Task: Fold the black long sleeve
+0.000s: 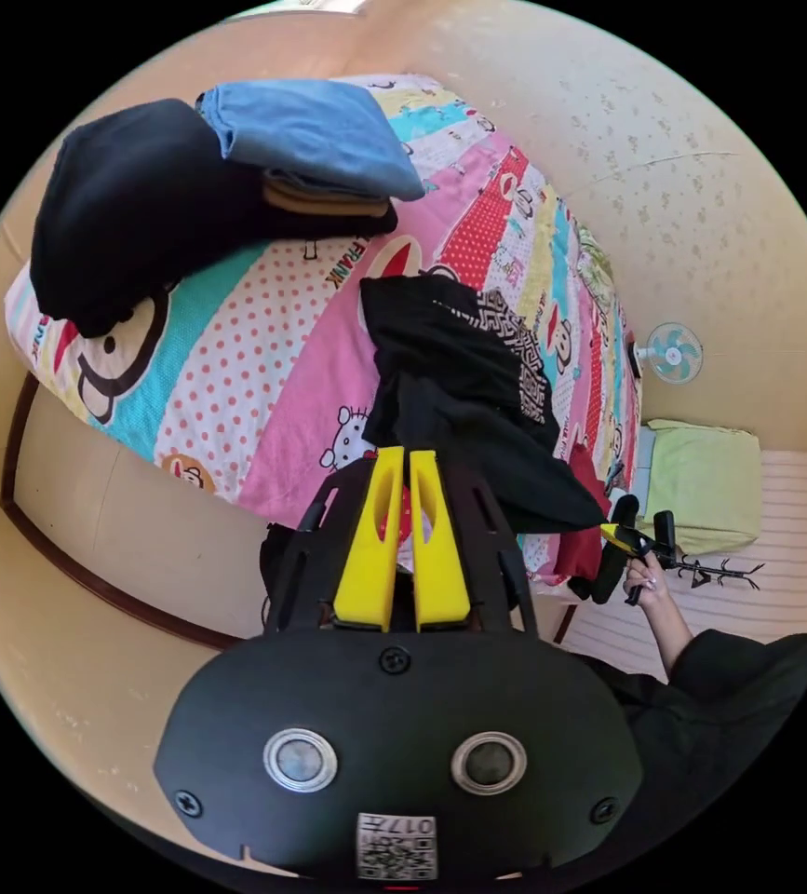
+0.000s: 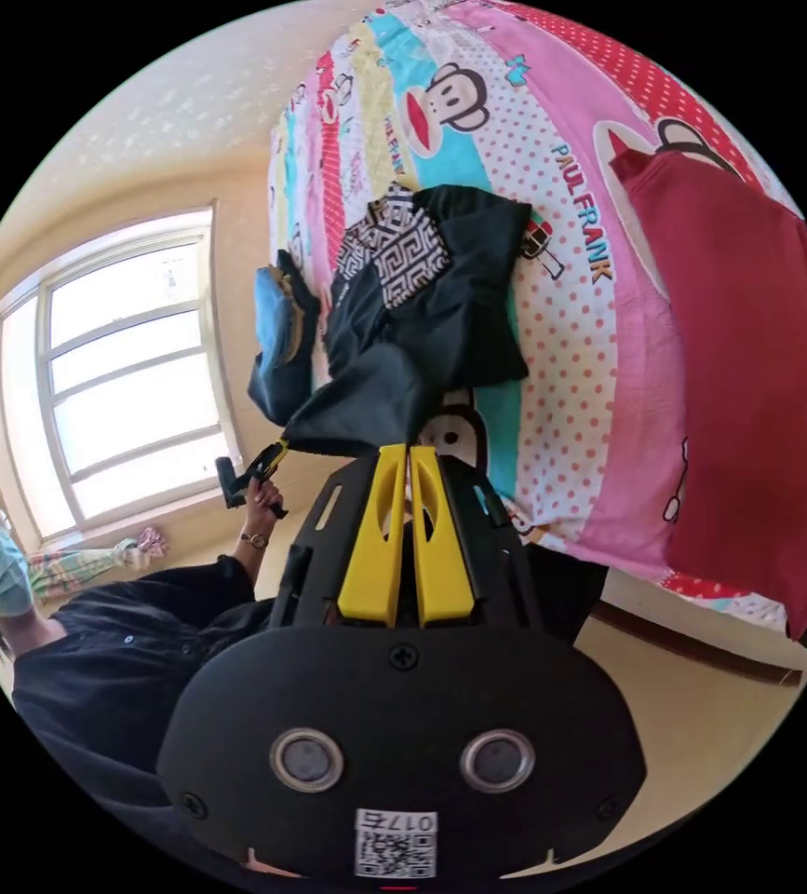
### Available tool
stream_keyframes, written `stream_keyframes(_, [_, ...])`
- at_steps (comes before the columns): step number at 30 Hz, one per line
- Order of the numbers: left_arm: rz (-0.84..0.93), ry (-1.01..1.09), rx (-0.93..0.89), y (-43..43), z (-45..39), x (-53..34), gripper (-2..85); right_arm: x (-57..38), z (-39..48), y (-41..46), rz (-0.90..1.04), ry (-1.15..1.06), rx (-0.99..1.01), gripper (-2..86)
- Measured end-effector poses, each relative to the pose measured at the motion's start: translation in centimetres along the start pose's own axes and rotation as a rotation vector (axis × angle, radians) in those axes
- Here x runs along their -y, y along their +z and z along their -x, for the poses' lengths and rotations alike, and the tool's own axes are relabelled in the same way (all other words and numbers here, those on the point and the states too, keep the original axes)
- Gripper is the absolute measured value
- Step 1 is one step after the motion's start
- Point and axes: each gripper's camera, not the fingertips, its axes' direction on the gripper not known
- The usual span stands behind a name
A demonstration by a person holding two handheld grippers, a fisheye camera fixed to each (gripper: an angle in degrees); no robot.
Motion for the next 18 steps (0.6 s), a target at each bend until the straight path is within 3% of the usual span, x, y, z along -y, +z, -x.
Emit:
stream_keyframes(7, [-0.096,-0.093,-0.16,-9.4,-1.2,-6.8,-0.4,-7.9,2.4,-11.4,0.039,-0.045,0.34,0.4])
stream_keyframes(14, [0.0,-0.478,-0.355,-5.5,4.4,-17.4,-0.5,-16.6,-8.5,-9.5,0.033,0.32,0.482,0.2])
stream_keyframes(18, [-0.055,-0.54,-0.409,-5.1,5.2,-15.8,-0.7,-13.5,-8.5,-9.3,-0.005,0.298,0.514,0.2])
